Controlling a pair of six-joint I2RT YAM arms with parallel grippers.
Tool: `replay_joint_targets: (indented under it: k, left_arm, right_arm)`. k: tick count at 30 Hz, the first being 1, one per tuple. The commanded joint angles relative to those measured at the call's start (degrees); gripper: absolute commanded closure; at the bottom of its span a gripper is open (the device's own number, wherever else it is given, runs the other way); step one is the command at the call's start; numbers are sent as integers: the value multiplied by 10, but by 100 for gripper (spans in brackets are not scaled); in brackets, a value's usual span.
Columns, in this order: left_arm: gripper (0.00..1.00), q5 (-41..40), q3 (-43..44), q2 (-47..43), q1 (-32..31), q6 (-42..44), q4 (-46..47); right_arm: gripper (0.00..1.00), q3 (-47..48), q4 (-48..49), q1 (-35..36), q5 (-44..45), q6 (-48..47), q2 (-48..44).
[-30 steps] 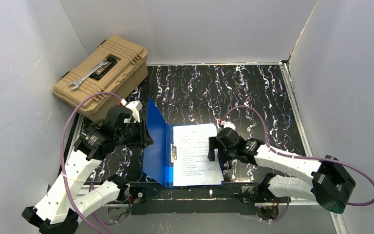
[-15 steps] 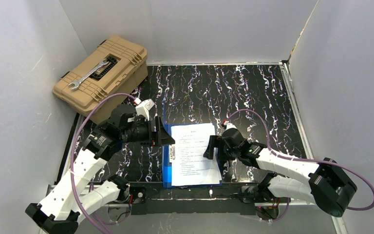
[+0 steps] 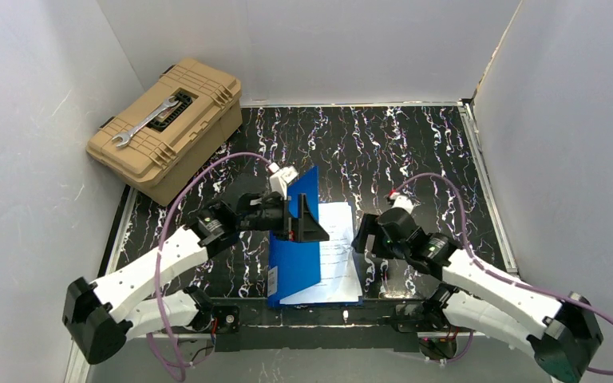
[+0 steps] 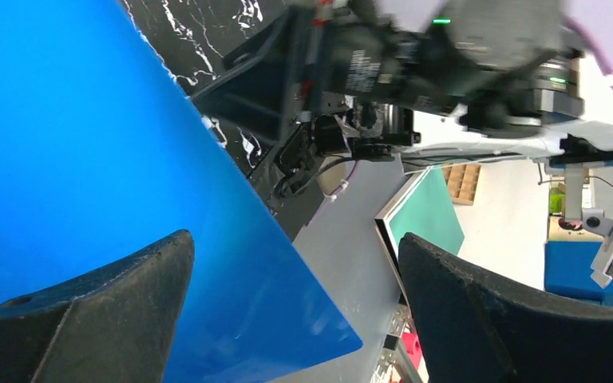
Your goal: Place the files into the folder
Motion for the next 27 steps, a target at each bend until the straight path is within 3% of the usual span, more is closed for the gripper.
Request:
replay_joint_targets:
  k: [1, 9, 16, 21, 27]
  left_arm:
    - [2, -27, -31, 46, -21, -30, 124]
    - [2, -86, -5, 223, -78, -31, 156]
    - [4, -89, 6, 355, -87, -42, 196]
    - [5, -110, 6, 325, -87, -18, 173]
    - [5, -198, 53, 222, -87, 50, -5]
  right_arm:
    - [2, 74, -123, -3, 145, 12, -76]
    - [3, 152, -185, -2, 197, 3, -127]
    - [6, 169, -184, -2, 189, -8, -126]
    - [14, 159, -161, -3, 156, -23, -106]
    - [36, 146, -97, -3, 59, -55, -48]
